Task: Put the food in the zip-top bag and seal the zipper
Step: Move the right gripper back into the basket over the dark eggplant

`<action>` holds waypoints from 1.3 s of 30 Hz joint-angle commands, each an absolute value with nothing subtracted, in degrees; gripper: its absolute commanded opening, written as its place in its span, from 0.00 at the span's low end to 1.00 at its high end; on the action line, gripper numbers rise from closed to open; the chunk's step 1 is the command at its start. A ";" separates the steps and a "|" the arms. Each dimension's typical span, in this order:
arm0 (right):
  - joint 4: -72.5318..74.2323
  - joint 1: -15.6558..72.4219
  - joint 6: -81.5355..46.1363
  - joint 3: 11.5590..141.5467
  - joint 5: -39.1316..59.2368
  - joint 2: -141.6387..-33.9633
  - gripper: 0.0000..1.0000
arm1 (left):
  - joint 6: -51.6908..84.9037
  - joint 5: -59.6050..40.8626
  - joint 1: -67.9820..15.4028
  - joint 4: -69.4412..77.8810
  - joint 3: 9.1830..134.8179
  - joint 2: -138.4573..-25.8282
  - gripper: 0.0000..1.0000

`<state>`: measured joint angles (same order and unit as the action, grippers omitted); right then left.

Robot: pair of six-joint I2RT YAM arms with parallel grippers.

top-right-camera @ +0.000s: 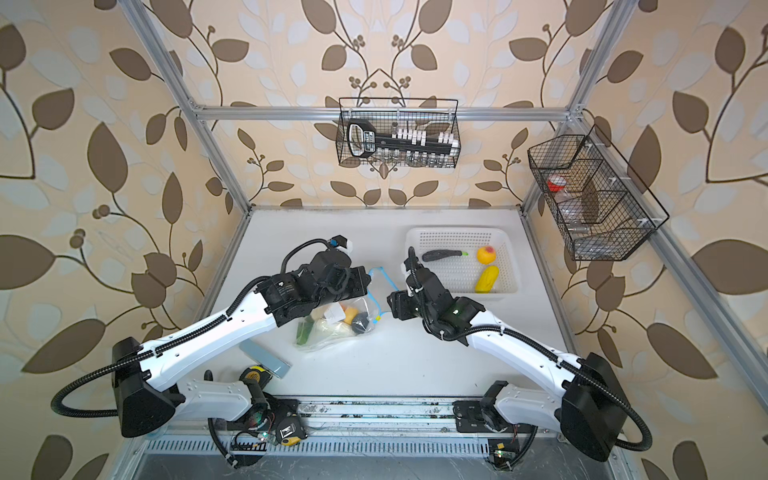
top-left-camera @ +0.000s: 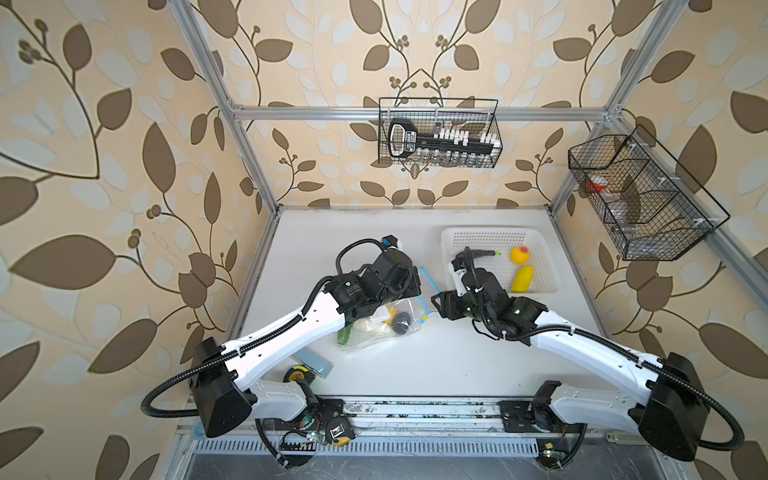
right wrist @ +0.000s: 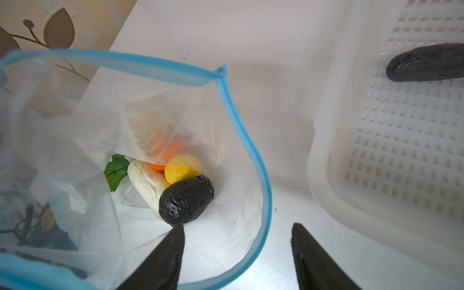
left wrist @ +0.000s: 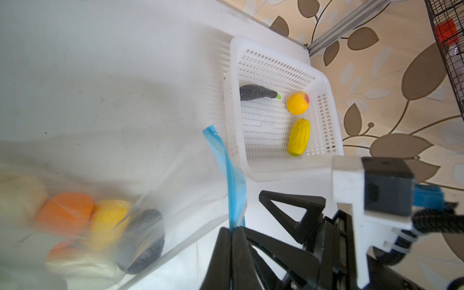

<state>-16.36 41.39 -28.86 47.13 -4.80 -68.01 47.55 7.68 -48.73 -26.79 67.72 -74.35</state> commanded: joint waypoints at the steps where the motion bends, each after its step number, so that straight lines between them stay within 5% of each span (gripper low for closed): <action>1: -17.62 39.75 -28.14 49.49 -6.13 -66.14 0.67 | 46.74 8.01 -48.82 -26.18 69.17 -73.24 0.00; 15: -16.30 25.37 -37.05 49.38 -6.07 -69.57 0.66 | 43.21 5.26 -48.87 -26.25 68.29 -71.92 0.00; 22: -11.18 18.46 -43.08 51.78 -2.96 -77.99 0.66 | 41.28 3.76 -48.86 -25.96 67.92 -71.63 0.00; 39: -18.84 13.12 -54.01 69.85 -12.83 -99.05 0.65 | 38.32 3.12 -48.78 -24.38 67.04 -72.76 0.00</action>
